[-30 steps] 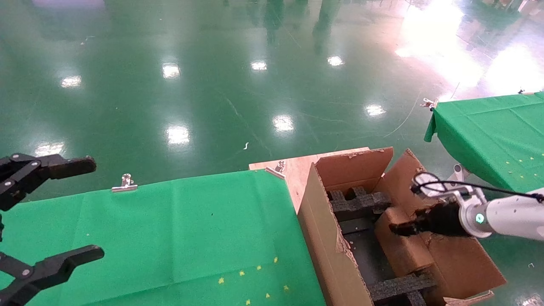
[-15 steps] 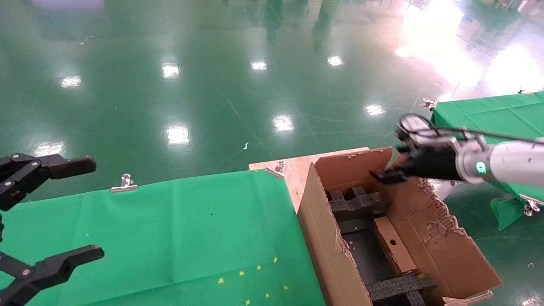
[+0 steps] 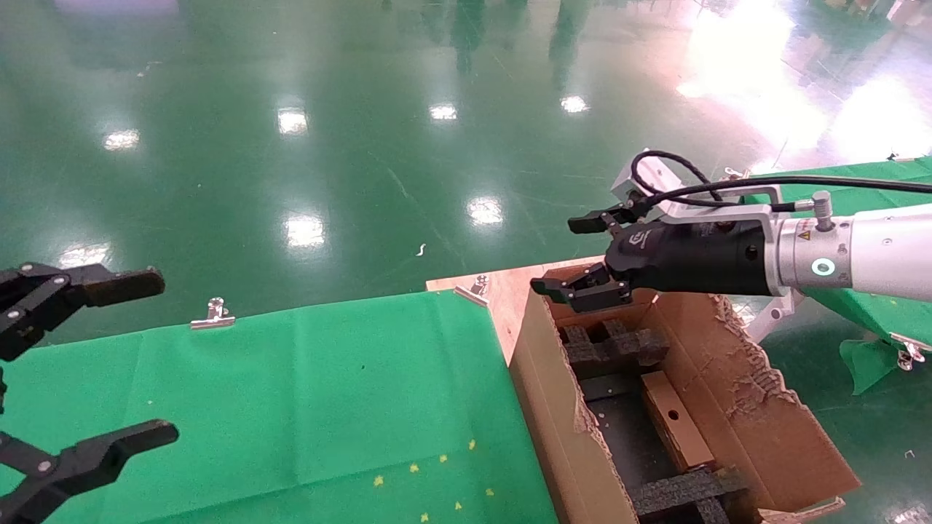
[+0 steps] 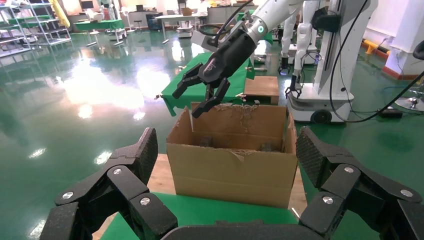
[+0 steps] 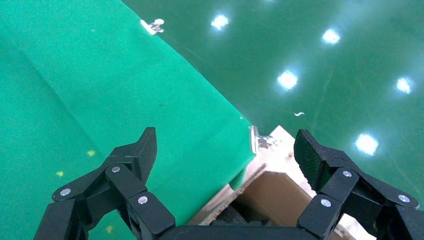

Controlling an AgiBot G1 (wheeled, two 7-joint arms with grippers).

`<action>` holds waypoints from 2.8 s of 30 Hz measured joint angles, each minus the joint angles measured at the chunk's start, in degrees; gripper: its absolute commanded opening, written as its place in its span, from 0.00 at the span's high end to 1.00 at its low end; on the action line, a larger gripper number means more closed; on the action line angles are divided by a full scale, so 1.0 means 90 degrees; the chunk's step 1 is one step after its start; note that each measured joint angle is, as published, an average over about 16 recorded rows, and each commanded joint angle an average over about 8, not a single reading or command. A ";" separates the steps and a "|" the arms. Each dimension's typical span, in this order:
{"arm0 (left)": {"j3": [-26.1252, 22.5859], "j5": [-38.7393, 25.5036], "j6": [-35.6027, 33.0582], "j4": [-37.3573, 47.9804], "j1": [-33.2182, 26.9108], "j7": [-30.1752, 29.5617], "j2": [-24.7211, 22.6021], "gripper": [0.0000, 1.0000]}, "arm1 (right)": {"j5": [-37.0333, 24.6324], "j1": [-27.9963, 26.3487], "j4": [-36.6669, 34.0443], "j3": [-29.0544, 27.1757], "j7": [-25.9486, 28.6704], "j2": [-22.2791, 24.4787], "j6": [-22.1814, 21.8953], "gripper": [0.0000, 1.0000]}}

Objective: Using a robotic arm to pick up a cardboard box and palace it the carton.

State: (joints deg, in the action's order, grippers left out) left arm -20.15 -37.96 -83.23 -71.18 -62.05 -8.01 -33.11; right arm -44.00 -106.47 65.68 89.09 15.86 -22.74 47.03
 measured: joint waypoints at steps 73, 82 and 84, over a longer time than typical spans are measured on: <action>0.0000 0.0003 0.0002 0.0002 0.0001 0.0001 0.0001 0.00 | 0.0240 0.5052 0.0887 -0.8222 -0.0575 -0.1382 0.4349 0.00; 0.0000 0.0004 0.0002 0.0003 0.0002 0.0001 0.0001 0.00 | 0.0244 0.5076 0.0892 -0.8255 -0.0581 -0.1390 0.4369 0.00; 0.0000 0.0004 0.0002 0.0003 0.0002 0.0001 0.0001 0.00 | 0.0244 0.5061 0.0890 -0.8230 -0.0580 -0.1385 0.4357 0.00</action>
State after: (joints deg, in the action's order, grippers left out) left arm -20.15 -37.92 -83.21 -71.16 -62.03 -8.00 -33.09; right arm -41.81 -60.92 73.69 15.02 10.63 -35.21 86.24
